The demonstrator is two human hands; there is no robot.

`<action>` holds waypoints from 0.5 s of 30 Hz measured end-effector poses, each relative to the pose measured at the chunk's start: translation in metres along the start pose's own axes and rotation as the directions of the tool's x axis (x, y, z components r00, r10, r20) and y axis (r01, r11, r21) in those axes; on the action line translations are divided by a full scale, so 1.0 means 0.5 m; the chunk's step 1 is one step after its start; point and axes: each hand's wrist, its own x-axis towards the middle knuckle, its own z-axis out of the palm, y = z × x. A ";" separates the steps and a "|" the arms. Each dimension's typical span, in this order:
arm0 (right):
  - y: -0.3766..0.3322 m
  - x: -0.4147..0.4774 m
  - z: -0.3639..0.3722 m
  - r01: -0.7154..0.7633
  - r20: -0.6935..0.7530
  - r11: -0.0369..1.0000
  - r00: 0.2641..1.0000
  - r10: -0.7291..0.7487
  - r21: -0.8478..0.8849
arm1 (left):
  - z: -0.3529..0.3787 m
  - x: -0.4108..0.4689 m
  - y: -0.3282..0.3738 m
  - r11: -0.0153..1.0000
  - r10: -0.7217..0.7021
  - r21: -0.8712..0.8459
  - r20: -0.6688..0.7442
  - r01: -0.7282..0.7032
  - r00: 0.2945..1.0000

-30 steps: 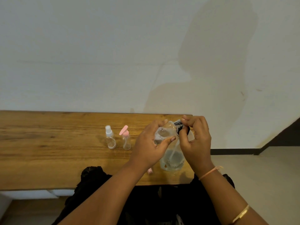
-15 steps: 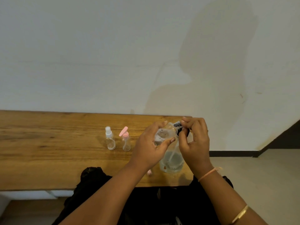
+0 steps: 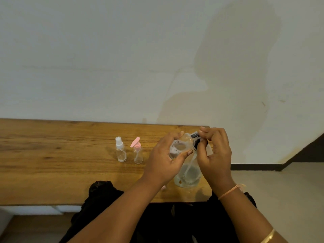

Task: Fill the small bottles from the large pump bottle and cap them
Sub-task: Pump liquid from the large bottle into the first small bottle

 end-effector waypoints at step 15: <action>-0.008 -0.002 -0.009 0.015 -0.011 1.000 1.000 -0.015 -0.006 | 0.003 -0.006 0.000 0.999 0.028 -0.030 -0.037 -0.029 0.999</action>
